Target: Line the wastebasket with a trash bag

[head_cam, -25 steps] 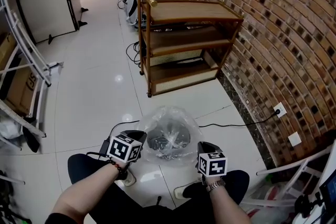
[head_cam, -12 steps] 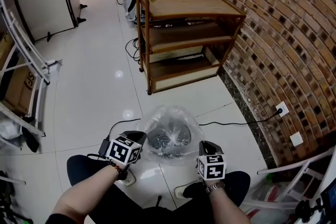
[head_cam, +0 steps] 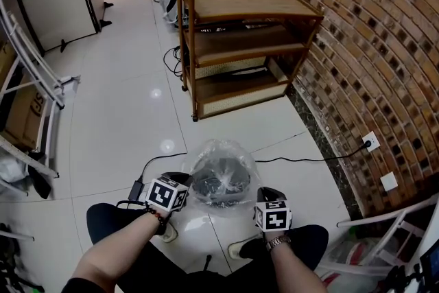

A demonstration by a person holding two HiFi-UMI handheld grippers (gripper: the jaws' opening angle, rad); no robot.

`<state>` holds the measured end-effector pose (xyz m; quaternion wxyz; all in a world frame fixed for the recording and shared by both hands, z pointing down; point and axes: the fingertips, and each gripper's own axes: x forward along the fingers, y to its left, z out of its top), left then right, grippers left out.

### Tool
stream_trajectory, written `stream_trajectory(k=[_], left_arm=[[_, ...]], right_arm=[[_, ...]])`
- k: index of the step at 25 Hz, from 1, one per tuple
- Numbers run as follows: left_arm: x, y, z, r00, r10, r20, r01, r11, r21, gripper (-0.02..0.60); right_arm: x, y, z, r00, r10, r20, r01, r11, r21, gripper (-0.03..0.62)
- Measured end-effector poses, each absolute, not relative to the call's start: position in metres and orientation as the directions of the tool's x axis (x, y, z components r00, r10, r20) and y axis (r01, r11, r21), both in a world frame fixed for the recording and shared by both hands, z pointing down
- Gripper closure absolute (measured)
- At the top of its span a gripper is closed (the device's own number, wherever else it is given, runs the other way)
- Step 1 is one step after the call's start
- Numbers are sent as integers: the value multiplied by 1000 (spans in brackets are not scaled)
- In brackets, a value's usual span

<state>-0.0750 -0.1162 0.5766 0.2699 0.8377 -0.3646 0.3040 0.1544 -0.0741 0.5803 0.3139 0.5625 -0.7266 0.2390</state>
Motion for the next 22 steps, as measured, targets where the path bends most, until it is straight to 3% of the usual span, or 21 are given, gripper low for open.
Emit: stream_trajectory(k=[7, 22], left_arm=[[-70, -118, 585, 549, -429, 717, -771, -592, 236, 575], [-83, -101, 561, 553, -544, 631, -778, -607, 159, 577]], right_arm=[[154, -74, 585, -169, -652, 739, -967, 255, 3, 591], [161, -62, 559, -141, -733, 666, -974, 223, 40, 592]])
